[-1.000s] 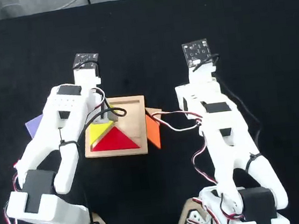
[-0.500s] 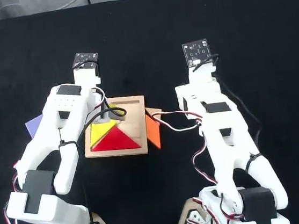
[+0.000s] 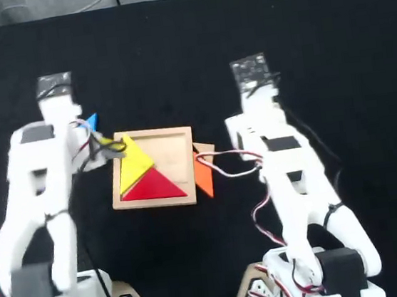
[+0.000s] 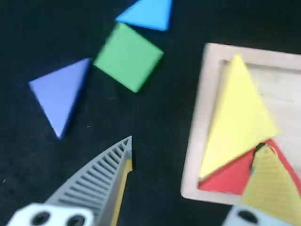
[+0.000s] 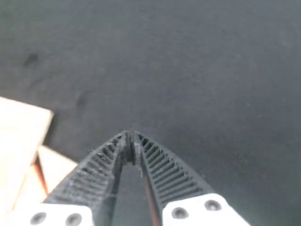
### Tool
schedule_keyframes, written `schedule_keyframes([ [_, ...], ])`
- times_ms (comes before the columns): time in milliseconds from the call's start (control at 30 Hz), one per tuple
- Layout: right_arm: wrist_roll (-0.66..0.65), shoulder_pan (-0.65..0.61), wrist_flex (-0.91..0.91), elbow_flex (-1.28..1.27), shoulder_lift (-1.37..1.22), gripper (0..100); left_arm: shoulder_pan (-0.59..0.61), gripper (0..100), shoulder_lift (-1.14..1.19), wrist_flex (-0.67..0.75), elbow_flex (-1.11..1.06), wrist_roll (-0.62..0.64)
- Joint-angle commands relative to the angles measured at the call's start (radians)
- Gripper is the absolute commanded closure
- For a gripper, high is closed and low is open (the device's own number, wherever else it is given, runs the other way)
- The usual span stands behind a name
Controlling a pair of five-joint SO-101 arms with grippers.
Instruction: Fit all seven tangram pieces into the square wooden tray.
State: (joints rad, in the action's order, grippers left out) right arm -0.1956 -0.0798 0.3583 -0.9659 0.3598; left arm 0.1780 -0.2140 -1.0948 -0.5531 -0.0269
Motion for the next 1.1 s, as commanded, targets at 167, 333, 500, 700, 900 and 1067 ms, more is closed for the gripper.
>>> schedule_keyframes([
  [167, -0.034, -0.199, 0.203, 0.077, 0.001, 98.8, 0.171, 61, -0.356, 0.302, -0.518, -0.012],
  [333, -0.026, -0.358, 0.334, 0.282, -0.047, 98.8, 0.433, 61, -0.462, 0.269, -0.573, -0.011],
  [500, -0.026, -0.410, 0.414, 0.561, -0.341, 98.8, 0.476, 61, -0.483, 0.354, -0.659, -0.012],
  [700, -0.035, -0.431, 0.463, 0.845, -0.667, 98.8, 0.493, 61, -0.483, 0.361, -0.659, -0.008],
  [900, -0.035, -0.489, 0.463, 0.914, -0.719, 98.8, 0.518, 61, -0.474, 0.361, -0.645, -0.008],
  [1067, -0.035, -0.509, 0.440, 0.914, -0.774, 98.8, 0.518, 61, -0.474, 0.361, -0.645, -0.008],
])
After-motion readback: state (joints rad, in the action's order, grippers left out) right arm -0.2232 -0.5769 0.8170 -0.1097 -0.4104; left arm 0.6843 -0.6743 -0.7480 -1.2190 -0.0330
